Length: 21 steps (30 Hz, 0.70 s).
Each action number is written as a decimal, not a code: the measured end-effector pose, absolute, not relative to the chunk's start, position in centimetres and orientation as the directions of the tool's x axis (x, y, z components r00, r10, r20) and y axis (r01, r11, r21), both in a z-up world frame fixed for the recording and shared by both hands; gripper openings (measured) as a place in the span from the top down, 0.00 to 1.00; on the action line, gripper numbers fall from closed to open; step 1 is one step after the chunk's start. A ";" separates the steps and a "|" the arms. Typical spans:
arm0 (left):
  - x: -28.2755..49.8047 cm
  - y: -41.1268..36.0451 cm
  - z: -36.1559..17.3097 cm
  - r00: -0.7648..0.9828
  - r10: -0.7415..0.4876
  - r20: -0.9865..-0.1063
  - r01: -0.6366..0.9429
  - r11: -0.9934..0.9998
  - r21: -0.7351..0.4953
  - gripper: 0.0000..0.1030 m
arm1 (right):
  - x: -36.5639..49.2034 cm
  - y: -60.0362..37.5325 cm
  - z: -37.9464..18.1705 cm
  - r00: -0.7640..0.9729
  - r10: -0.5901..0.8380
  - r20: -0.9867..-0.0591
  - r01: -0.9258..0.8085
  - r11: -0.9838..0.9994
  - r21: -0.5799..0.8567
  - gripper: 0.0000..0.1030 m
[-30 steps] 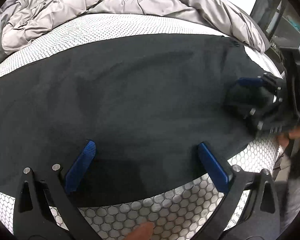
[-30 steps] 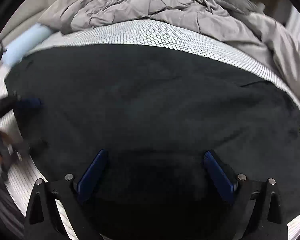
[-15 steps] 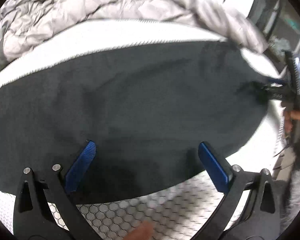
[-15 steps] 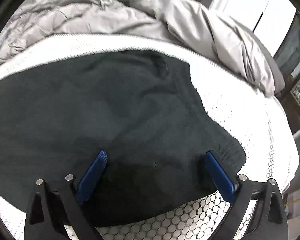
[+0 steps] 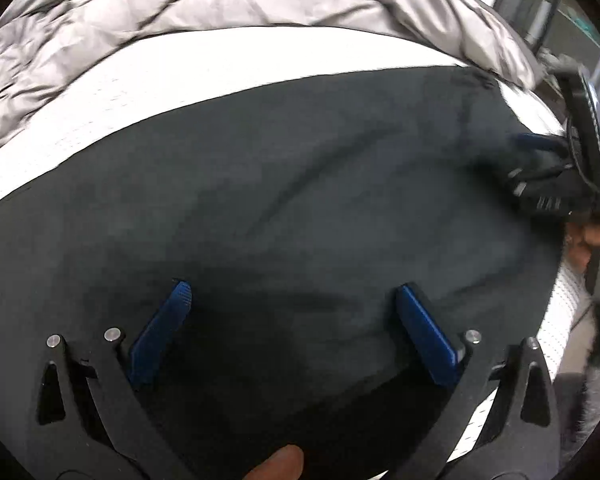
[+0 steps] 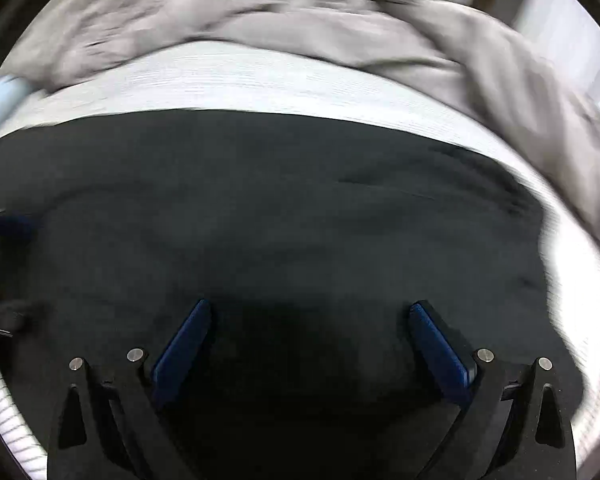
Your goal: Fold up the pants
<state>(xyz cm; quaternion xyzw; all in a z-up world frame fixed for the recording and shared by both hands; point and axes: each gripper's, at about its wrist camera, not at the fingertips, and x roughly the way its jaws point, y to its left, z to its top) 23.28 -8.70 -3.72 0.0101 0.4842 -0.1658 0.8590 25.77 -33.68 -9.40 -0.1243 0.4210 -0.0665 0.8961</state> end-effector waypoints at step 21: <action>29.7 -9.3 -1.4 0.501 -0.281 -0.818 0.226 0.955 -0.190 0.01 | 28.3 -30.4 -5.9 0.712 0.012 -0.702 -0.064 0.997 -0.048 0.02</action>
